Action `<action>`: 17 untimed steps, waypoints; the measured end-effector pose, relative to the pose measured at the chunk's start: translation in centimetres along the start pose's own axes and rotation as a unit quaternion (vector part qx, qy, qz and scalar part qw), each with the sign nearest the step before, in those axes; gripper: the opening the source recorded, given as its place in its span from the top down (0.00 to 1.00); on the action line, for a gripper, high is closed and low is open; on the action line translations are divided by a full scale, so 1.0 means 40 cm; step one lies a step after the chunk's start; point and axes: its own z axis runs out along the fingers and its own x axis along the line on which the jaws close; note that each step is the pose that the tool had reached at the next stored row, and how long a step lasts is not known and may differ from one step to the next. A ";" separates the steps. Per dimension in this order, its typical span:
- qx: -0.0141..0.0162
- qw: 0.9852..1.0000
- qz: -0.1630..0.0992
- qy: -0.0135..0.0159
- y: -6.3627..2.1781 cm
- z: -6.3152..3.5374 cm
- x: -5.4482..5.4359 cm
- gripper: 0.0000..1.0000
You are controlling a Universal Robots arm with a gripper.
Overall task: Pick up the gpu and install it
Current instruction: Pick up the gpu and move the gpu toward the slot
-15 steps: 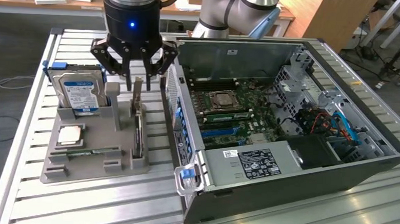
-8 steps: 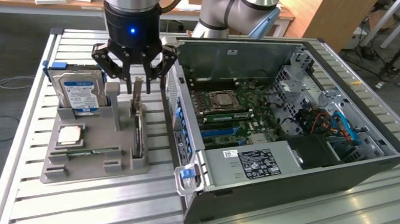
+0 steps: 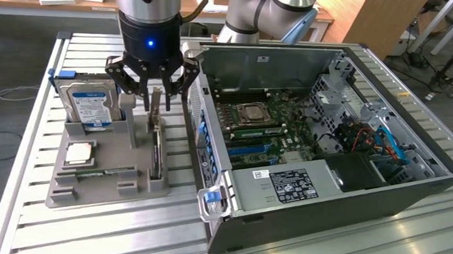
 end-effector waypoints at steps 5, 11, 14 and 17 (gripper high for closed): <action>0.000 1.000 0.000 0.000 -0.001 0.023 0.001 0.58; 0.000 1.000 -0.001 0.000 -0.002 0.050 0.002 0.58; 0.000 1.000 -0.001 0.000 -0.003 0.063 0.003 0.58; 0.000 1.000 -0.001 0.000 -0.004 0.076 0.003 0.58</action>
